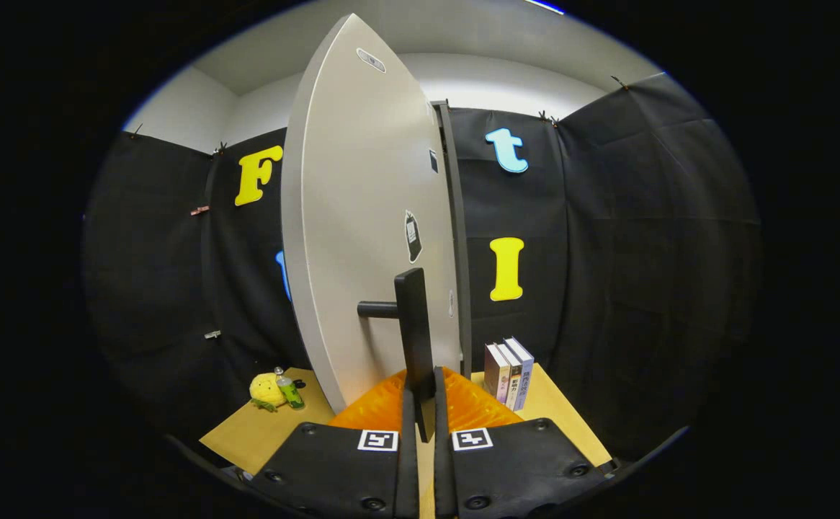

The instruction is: Open the shoe cabinet door, grab the shoes and put them into the shoe cabinet, then close the shoe cabinet door.

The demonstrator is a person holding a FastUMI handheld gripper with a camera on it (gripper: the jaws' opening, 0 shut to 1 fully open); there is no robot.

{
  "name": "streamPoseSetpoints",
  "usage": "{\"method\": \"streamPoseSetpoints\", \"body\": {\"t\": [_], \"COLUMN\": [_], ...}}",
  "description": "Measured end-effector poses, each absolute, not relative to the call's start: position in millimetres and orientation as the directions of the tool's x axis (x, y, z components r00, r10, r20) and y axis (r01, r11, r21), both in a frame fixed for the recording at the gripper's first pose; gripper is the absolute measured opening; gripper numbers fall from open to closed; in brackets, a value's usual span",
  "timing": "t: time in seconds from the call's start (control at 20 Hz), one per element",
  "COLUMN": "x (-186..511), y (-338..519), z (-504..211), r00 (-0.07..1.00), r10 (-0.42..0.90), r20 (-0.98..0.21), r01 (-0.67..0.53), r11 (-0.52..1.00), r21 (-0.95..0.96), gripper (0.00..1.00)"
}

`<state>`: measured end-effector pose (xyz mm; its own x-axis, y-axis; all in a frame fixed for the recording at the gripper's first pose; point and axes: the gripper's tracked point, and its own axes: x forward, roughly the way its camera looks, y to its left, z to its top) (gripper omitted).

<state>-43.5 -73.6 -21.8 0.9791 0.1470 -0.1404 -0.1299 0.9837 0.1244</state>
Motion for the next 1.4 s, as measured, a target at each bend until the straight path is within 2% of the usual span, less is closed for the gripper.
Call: {"method": "streamPoseSetpoints", "body": {"t": [0.2, 0.4, 0.45, 0.55, 0.7, 0.95, 1.0, 1.2, 1.3, 1.4], "x": [-41, -37, -36, -40, -44, -68, -71, -97, -110, -119], "y": [-95, -124, -132, -136, -136, -141, -146, -140, -127, -109], "z": [-22, -20, -21, -22, -21, -16, -13, 8, 26, 41], "r00": [0.978, 0.984, 0.986, 0.984, 0.982, 0.99, 0.992, 0.998, 0.999, 0.998], "r10": [0.162, 0.119, 0.105, 0.124, 0.145, 0.091, 0.07, 0.028, 0.032, 0.055], "r20": [-0.135, -0.131, -0.127, -0.132, -0.122, -0.11, -0.103, -0.048, 0.0, 0.043], "r01": [-0.144, -0.101, -0.088, -0.102, -0.121, -0.071, -0.051, -0.018, -0.032, -0.061], "r11": [0.981, 0.986, 0.987, 0.982, 0.976, 0.981, 0.983, 0.983, 0.981, 0.984], "r21": [0.13, 0.135, 0.132, 0.157, 0.179, 0.179, 0.175, 0.185, 0.189, 0.167], "gripper": [0.12, 0.12, 0.08, 0.07, 0.08, 0.1, 0.12, 0.36, 0.47, 0.61]}}
